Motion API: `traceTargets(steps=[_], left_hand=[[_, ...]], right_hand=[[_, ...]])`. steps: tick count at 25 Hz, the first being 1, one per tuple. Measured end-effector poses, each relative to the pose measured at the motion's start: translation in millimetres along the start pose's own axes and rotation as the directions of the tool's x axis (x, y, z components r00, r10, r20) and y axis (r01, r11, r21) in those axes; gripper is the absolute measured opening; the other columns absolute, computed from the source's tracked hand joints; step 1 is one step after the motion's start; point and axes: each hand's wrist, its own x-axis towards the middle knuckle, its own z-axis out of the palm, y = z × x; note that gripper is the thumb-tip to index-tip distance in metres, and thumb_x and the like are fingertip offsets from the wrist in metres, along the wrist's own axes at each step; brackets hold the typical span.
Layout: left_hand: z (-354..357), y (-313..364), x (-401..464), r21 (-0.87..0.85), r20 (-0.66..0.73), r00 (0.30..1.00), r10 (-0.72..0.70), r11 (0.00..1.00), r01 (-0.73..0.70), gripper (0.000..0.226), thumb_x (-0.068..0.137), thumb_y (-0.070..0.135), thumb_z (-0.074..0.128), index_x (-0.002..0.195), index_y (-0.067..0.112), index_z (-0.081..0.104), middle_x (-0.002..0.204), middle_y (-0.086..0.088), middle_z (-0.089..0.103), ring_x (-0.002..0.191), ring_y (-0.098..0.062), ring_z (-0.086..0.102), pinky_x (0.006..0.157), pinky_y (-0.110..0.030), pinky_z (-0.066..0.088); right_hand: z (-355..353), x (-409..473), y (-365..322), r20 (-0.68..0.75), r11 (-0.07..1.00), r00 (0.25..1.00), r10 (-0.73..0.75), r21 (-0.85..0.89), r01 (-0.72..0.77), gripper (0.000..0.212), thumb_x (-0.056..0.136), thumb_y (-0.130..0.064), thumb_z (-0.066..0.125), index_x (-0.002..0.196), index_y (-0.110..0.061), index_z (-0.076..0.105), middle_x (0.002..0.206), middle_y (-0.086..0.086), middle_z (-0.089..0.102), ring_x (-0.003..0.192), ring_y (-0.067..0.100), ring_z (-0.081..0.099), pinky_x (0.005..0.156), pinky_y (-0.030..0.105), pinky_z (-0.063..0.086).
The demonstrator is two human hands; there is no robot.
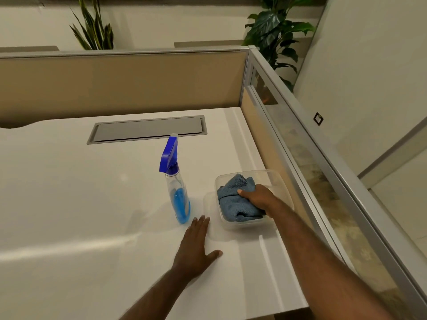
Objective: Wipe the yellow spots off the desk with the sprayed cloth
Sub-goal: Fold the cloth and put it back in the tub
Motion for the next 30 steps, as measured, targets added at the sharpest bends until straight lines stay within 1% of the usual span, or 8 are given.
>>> traceTargets(steps=[5, 8, 12, 17, 23, 26, 28, 30], left_hand=[[-0.6, -1.6, 0.2, -0.007, 0.004, 1.0, 0.009, 1.0, -0.009, 0.1, 0.083, 0.058, 0.06, 0.152, 0.022, -0.003, 0.153, 0.015, -0.011, 0.138, 0.001, -0.014, 0.114, -0.021, -0.002], [-0.4, -1.7, 0.9, 0.004, 0.017, 1.0, -0.004, 1.0, 0.004, 0.1, 0.083, 0.06, 0.059, 0.151, 0.023, -0.005, 0.15, 0.017, -0.015, 0.137, 0.002, -0.015, 0.114, -0.021, -0.002], [0.9, -2.2, 2.6, 0.01, 0.043, 0.998, -0.034, 0.999, 0.034, 0.102, 0.082, 0.062, 0.057, 0.151, 0.024, -0.007, 0.15, 0.018, -0.016, 0.136, 0.002, -0.016, 0.114, -0.023, -0.001], [3.4, -2.0, 4.7, 0.022, 0.058, 0.996, -0.064, 0.998, 0.063, 0.101, 0.082, 0.064, 0.055, 0.151, 0.025, -0.008, 0.148, 0.018, -0.019, 0.136, 0.002, -0.016, 0.113, -0.023, -0.002], [4.7, -3.9, 4.9, 0.021, 0.059, 0.997, -0.054, 0.998, 0.053, 0.1, 0.082, 0.065, 0.054, 0.151, 0.025, -0.006, 0.15, 0.017, -0.019, 0.14, -0.001, -0.015, 0.112, -0.022, -0.003], [-0.4, -3.8, -0.1, 0.006, 0.055, 0.997, -0.048, 0.999, 0.048, 0.09, 0.085, 0.059, 0.056, 0.152, 0.028, 0.005, 0.157, 0.015, -0.007, 0.146, -0.006, -0.004, 0.116, -0.026, 0.005], [-7.0, -5.2, -8.4, 0.013, 0.007, 0.999, -0.04, 0.999, 0.04, 0.076, 0.087, 0.056, 0.055, 0.15, 0.031, 0.02, 0.16, 0.014, 0.009, 0.147, -0.007, 0.008, 0.117, -0.028, 0.012], [-14.8, -11.7, -19.2, 0.026, -0.077, 0.996, -0.051, 0.998, 0.053, 0.061, 0.088, 0.053, 0.056, 0.142, 0.033, 0.036, 0.156, 0.014, 0.028, 0.144, -0.007, 0.021, 0.117, -0.029, 0.02]], right_hand=[[-2.7, -29.1, -5.1, -0.276, 0.894, 0.939, -0.207, -0.443, 0.067, 0.066, 0.084, -0.044, 0.067, 0.134, -0.009, 0.042, 0.132, 0.014, 0.053, 0.118, 0.034, 0.054, 0.092, 0.041, 0.047], [-5.1, -45.7, -7.2, -0.021, 0.772, 0.895, -0.445, -0.515, 0.372, 0.046, 0.085, -0.024, 0.068, 0.129, -0.022, 0.054, 0.136, 0.001, 0.052, 0.123, 0.022, 0.051, 0.101, 0.036, 0.043], [8.4, -37.1, -22.1, 0.322, 0.765, 0.923, -0.21, -0.533, 0.36, 0.057, 0.09, -0.026, 0.059, 0.144, -0.023, 0.04, 0.148, 0.005, 0.045, 0.132, 0.023, 0.043, 0.108, 0.031, 0.033], [49.8, -18.0, -28.1, 0.303, 0.541, 0.95, -0.074, -0.788, 0.294, 0.057, 0.098, -0.02, 0.042, 0.149, -0.001, 0.023, 0.158, 0.015, 0.024, 0.139, 0.031, 0.035, 0.116, 0.04, 0.028], [59.5, -11.0, -31.0, 0.307, 0.45, 0.952, 0.009, -0.851, 0.27, 0.06, 0.099, -0.013, 0.032, 0.15, 0.004, 0.005, 0.161, 0.02, -0.002, 0.148, 0.033, 0.012, 0.12, 0.051, 0.01], [53.4, -14.4, -27.8, 0.3, 0.504, 0.953, -0.05, -0.816, 0.284, 0.053, 0.099, -0.019, 0.038, 0.147, 0.0, 0.027, 0.156, 0.018, 0.027, 0.139, 0.032, 0.035, 0.117, 0.046, 0.025], [46.8, -26.0, -27.7, 0.145, 0.596, 0.954, -0.263, -0.753, 0.279, 0.037, 0.095, -0.023, 0.045, 0.129, -0.013, 0.055, 0.13, 0.012, 0.06, 0.117, 0.03, 0.056, 0.101, 0.042, 0.045], [45.1, -40.6, -31.8, -0.07, 0.696, 0.881, -0.467, -0.645, 0.317, 0.032, 0.092, -0.026, 0.052, 0.122, -0.021, 0.061, 0.119, 0.008, 0.066, 0.109, 0.028, 0.06, 0.095, 0.04, 0.049]])
